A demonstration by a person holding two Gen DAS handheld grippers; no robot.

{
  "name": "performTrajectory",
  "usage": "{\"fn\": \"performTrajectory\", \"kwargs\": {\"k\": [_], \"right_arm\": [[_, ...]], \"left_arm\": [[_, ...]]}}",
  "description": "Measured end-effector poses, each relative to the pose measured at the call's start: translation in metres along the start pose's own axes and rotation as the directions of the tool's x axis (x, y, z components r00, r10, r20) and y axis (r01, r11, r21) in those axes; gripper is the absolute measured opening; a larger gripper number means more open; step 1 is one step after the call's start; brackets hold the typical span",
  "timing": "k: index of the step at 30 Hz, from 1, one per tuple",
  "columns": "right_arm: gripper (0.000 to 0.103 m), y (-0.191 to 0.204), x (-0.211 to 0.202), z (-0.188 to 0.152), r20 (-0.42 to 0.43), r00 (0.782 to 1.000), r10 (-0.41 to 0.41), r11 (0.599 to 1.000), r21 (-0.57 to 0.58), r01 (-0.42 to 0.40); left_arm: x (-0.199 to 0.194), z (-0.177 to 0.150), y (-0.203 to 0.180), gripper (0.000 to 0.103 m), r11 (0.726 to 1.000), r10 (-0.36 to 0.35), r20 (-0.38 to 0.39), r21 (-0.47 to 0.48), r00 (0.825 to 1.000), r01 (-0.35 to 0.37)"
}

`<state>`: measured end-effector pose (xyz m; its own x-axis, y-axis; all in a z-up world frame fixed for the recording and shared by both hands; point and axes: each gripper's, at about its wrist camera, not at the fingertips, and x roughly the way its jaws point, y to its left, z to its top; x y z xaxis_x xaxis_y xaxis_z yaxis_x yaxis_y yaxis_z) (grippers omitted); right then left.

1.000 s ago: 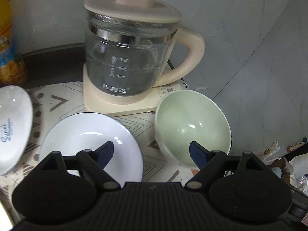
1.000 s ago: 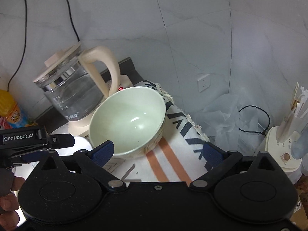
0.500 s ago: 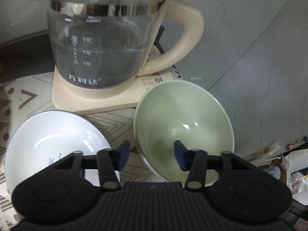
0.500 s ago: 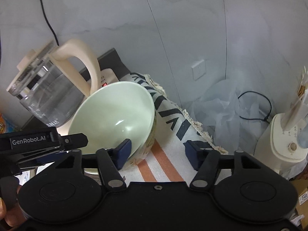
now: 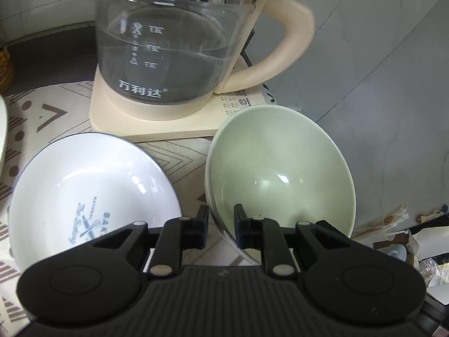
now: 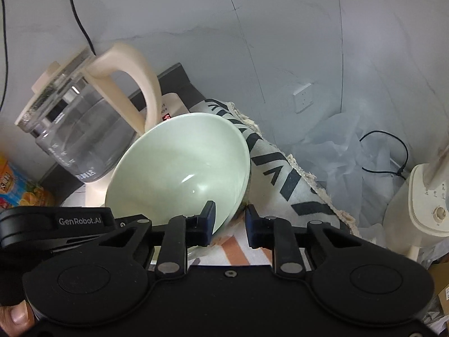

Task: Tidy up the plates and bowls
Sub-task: 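Close both grippers on the rim of the small green bowl, then carry the small green bowl with both grippers and lower it onto the stack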

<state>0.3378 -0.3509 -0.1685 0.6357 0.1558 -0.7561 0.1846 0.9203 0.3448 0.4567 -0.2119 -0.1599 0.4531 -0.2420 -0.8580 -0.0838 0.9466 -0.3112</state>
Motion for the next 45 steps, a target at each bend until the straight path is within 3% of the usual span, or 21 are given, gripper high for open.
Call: {"fn": "performTrajectory", "kwargs": {"k": [27, 45], "right_arm": [[0.022, 0.026, -0.099, -0.036, 0.116, 0.987, 0.109, 0.99, -0.101, -0.098], [0.022, 0.057, -0.139, -0.064, 0.134, 0.969, 0.206, 0.967, -0.177, -0.181]], "left_arm": [[-0.117, -0.06, 0.007, 0.017, 0.999, 0.013, 0.171, -0.032, 0.985, -0.008], [-0.175, -0.096, 0.034, 0.017, 0.995, 0.061, 0.234, -0.085, 0.97, -0.042]]}}
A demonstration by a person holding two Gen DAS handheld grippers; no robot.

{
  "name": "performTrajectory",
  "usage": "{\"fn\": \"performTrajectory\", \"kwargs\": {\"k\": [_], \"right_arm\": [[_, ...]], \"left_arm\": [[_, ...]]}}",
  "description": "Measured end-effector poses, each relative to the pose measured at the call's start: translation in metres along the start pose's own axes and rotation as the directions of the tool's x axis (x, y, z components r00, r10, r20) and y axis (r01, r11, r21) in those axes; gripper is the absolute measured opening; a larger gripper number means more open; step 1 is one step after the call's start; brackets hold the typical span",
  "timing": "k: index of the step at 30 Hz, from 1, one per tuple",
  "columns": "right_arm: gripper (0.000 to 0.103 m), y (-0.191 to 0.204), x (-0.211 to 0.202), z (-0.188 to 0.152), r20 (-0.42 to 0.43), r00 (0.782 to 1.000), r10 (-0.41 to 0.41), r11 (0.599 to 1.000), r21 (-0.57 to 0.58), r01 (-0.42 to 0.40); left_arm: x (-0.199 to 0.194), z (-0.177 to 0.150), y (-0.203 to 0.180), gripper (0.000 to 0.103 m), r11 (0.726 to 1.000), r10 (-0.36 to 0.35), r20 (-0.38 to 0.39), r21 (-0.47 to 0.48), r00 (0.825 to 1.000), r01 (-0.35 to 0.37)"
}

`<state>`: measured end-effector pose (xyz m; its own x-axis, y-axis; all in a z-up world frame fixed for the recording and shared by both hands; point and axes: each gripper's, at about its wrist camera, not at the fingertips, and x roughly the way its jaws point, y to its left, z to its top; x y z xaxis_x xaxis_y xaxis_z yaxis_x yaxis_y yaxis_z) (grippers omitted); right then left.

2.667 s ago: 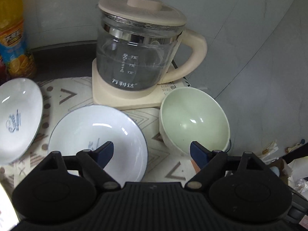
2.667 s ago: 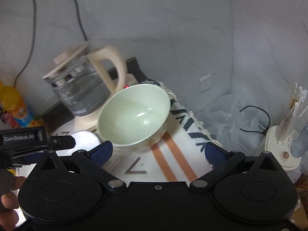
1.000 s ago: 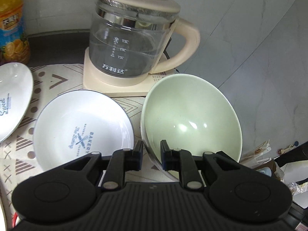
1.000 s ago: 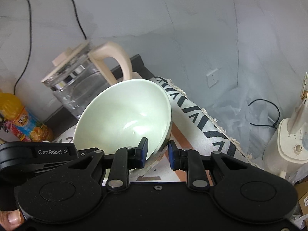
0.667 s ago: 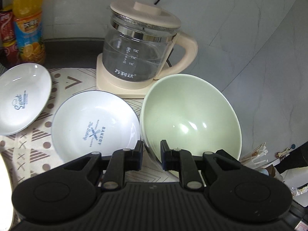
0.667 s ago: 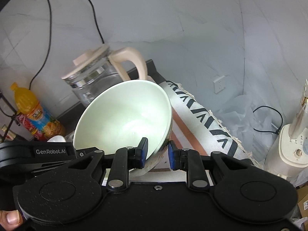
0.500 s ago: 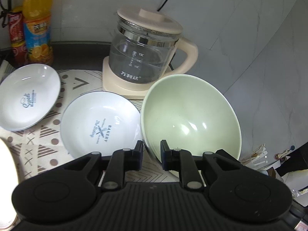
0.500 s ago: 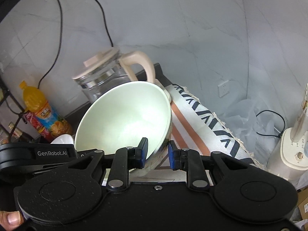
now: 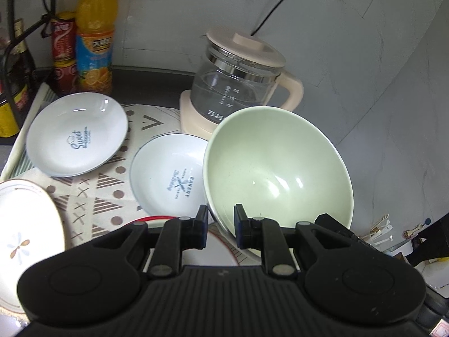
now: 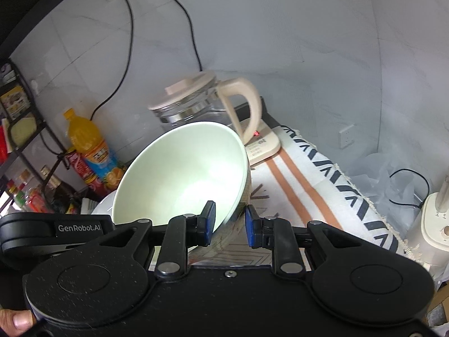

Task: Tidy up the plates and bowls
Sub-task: 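Carry the small green bowl with both grippers and lower it onto the stack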

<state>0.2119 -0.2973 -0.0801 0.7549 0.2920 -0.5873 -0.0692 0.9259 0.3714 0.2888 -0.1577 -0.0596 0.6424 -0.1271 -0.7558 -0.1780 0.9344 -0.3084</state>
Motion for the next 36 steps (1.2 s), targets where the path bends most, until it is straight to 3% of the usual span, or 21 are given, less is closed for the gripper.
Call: {"fn": "performTrajectory", "kwargs": {"k": [21, 36], "right_arm": [[0.022, 0.037, -0.008, -0.029, -0.085, 0.995, 0.053, 0.994, -0.093, -0.061], [0.023, 0.042, -0.015, -0.042, -0.154, 0.985, 0.083, 0.987, -0.123, -0.103]], "left_arm": [[-0.031, -0.025, 0.038, 0.017, 0.995, 0.051, -0.021, -0.088, 0.998, -0.053], [-0.039, -0.047, 0.046, 0.017, 0.99, 0.077, -0.062, -0.114, 0.995, -0.084]]}}
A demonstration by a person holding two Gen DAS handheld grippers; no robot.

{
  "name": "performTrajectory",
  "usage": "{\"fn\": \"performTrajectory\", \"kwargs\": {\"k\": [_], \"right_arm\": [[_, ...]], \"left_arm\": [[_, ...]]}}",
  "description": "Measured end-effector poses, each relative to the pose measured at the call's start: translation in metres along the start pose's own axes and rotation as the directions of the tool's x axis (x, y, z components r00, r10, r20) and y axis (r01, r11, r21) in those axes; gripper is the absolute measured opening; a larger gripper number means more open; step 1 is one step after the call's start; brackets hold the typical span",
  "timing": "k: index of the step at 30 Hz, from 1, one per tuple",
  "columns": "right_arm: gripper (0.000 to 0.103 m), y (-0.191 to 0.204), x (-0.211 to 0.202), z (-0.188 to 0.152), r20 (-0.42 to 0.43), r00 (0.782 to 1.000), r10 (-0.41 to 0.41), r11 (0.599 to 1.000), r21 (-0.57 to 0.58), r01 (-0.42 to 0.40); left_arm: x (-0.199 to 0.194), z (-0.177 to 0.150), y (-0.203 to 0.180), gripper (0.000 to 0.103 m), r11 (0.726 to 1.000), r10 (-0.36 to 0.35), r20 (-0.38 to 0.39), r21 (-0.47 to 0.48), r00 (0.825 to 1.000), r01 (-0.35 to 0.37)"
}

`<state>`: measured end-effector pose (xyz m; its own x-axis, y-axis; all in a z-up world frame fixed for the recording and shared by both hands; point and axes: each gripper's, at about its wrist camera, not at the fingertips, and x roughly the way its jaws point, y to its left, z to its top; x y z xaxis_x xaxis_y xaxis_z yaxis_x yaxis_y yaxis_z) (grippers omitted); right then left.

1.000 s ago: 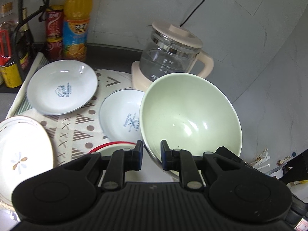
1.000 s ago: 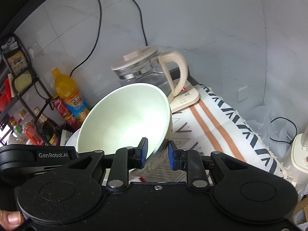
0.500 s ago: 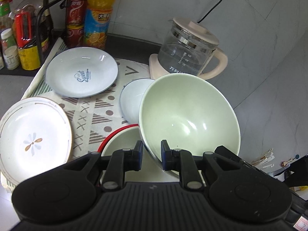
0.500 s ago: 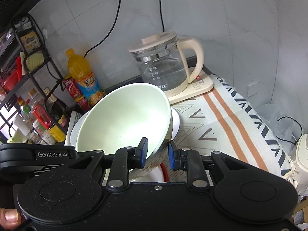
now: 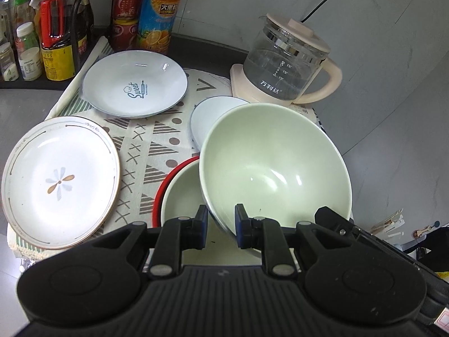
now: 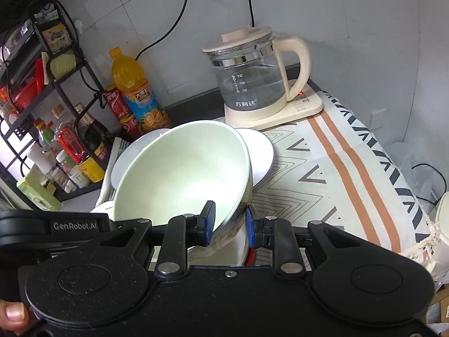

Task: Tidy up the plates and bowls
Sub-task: 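Carry the small green bowl with both grippers and lower it onto the stack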

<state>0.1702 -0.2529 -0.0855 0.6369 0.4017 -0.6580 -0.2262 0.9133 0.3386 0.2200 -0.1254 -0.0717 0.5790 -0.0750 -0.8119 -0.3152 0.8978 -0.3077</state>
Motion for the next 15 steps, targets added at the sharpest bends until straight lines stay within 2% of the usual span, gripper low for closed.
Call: {"fn": "performTrajectory", "kwargs": {"k": [3, 7, 15], "right_arm": [[0.023, 0.002, 0.0, -0.002, -0.015, 1.0, -0.003, 1.0, -0.007, 0.003], [0.024, 0.008, 0.0, -0.007, -0.049, 0.999, 0.002, 0.999, -0.045, -0.005], [0.024, 0.009, 0.005, -0.016, -0.099, 0.995, 0.003, 0.999, -0.045, -0.008]], "left_arm": [[-0.004, -0.002, 0.003, 0.018, 1.0, 0.0, 0.005, -0.011, 1.0, 0.0], [-0.004, -0.008, 0.01, 0.018, 1.0, -0.006, -0.025, -0.023, 1.0, 0.005], [0.004, -0.019, 0.019, 0.018, 0.999, 0.012, -0.079, -0.047, 0.997, -0.016]]}}
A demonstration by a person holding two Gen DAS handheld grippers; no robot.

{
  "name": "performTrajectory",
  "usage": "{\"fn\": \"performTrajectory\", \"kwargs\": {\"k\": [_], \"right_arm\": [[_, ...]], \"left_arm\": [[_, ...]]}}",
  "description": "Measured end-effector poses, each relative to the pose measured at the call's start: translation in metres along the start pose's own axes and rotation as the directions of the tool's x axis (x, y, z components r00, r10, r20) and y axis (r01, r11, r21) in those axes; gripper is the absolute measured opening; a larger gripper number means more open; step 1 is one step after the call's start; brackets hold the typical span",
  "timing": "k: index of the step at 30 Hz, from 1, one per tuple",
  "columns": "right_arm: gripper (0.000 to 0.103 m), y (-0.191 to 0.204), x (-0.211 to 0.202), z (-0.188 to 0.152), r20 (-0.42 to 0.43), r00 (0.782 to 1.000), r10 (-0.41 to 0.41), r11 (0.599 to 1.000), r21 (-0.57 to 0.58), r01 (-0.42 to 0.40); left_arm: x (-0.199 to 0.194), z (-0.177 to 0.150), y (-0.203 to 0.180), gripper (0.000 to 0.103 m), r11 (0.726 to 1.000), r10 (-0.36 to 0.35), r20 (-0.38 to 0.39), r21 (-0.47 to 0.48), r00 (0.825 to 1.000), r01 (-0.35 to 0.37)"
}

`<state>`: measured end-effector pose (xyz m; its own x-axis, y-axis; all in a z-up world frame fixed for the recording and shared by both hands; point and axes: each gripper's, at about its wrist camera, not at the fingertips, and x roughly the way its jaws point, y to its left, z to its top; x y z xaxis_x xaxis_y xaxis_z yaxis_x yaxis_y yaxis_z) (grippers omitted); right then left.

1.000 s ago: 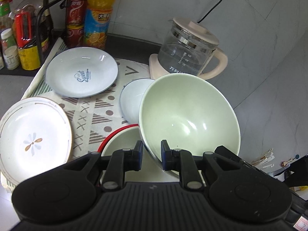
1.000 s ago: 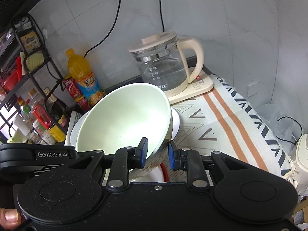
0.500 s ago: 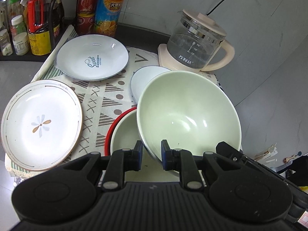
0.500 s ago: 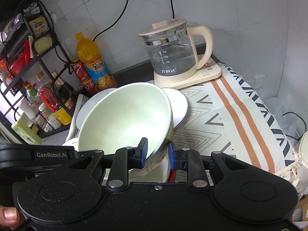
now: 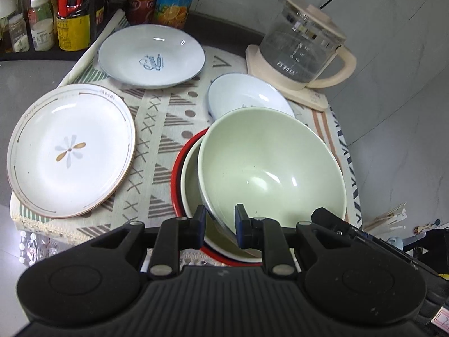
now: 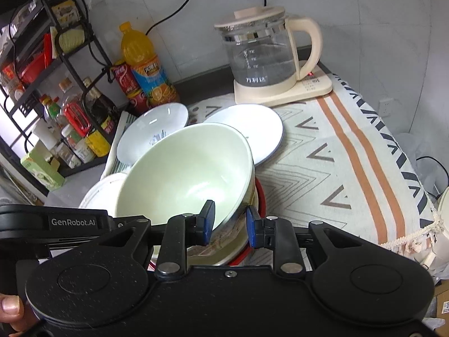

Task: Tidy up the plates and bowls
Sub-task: 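Carry the small green bowl with both grippers and lower it onto the stack, then open both grippers and release the small green bowl, then move both grippers toward the rim of the flower-pattern white plate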

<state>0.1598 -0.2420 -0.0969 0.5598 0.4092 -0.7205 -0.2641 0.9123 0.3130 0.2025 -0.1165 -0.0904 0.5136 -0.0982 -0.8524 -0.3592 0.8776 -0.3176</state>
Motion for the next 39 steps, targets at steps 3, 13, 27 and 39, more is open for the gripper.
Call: {"fn": "performTrajectory", "kwargs": {"k": [3, 13, 27, 39], "right_arm": [[0.024, -0.002, 0.004, -0.004, -0.02, 1.0, 0.003, 1.0, 0.017, -0.003], [0.029, -0.001, 0.007, -0.005, -0.035, 0.999, 0.02, 1.0, 0.018, -0.019], [0.054, 0.001, 0.003, -0.007, -0.019, 1.0, 0.012, 1.0, 0.009, -0.012], [0.073, 0.005, 0.006, -0.021, -0.072, 0.997, -0.001, 1.0, 0.006, 0.001]], "left_arm": [[0.002, 0.0, 0.001, 0.019, 1.0, 0.016, -0.013, 0.006, 1.0, -0.016], [0.001, 0.007, -0.001, 0.037, 0.999, 0.032, -0.013, 0.009, 0.999, -0.032], [-0.014, 0.003, 0.013, 0.064, 0.997, 0.075, 0.027, -0.03, 0.997, -0.074], [-0.028, -0.003, 0.038, 0.071, 0.985, 0.149, 0.022, -0.087, 0.989, -0.146]]}}
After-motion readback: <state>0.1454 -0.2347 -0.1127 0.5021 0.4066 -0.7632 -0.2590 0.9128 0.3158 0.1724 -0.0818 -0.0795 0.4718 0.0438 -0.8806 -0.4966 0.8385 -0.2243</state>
